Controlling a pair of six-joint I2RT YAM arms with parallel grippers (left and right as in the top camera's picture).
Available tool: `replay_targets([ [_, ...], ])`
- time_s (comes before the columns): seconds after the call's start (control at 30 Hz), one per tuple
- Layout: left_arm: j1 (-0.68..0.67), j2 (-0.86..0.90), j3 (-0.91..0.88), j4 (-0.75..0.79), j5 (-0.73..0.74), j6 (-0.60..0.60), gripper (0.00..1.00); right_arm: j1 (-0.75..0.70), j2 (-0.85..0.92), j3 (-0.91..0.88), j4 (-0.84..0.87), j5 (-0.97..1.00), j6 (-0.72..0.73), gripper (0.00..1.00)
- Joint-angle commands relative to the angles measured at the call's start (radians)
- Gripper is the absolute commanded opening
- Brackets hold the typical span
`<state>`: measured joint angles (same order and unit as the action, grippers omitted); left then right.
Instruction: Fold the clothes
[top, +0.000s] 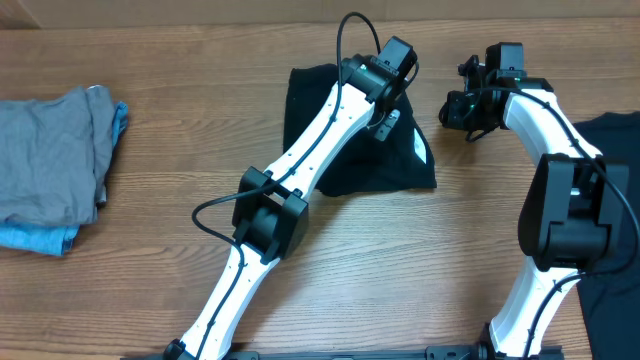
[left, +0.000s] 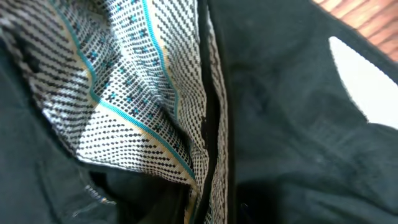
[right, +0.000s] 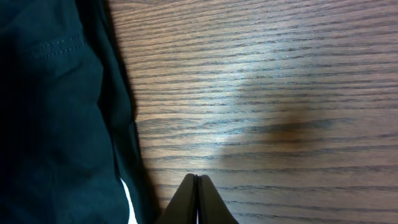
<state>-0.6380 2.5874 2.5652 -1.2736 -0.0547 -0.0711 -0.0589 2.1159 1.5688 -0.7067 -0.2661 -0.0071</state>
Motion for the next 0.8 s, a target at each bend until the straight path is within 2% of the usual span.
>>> replay_targets([
  [0.0,-0.005,0.010,0.014,0.063,0.227,0.011,0.15,0.000,-0.027,0.001,0.006,-0.016,0.000,0.04],
  [0.03,-0.005,0.010,0.014,0.080,0.292,0.011,0.23,0.000,-0.027,0.001,0.006,-0.016,0.000,0.04],
  [0.07,-0.005,0.010,0.014,0.093,0.336,0.010,0.34,0.000,-0.027,0.001,0.006,-0.016,0.000,0.04],
  [0.13,-0.005,0.010,0.014,0.102,0.371,0.006,0.62,0.000,-0.027,0.001,0.006,-0.016,0.000,0.04],
  [0.23,-0.004,0.010,0.014,0.107,0.446,0.009,0.79,0.000,-0.027,0.001,0.010,-0.016,0.000,0.04],
  [0.37,0.024,-0.022,0.061,0.112,0.521,0.027,0.76,-0.012,-0.033,0.034,0.009,-0.107,0.000,0.04],
  [0.47,0.088,-0.049,0.175,0.129,0.891,0.098,0.71,-0.030,-0.067,0.043,-0.009,-0.140,0.000,0.04],
  [0.5,0.114,-0.050,0.210,0.125,0.896,0.088,0.70,-0.030,-0.082,0.043,-0.024,-0.140,0.000,0.04],
  [0.6,0.267,-0.051,0.339,0.120,0.876,-0.063,0.70,-0.029,-0.167,0.043,-0.069,-0.185,-0.026,0.04],
  [0.67,0.372,-0.050,0.351,0.066,0.777,-0.139,0.72,-0.024,-0.245,0.043,-0.071,-0.346,-0.026,0.04],
  [0.77,0.443,-0.038,0.323,-0.099,0.565,-0.121,0.76,0.008,-0.268,0.041,-0.073,-0.557,-0.026,0.04],
])
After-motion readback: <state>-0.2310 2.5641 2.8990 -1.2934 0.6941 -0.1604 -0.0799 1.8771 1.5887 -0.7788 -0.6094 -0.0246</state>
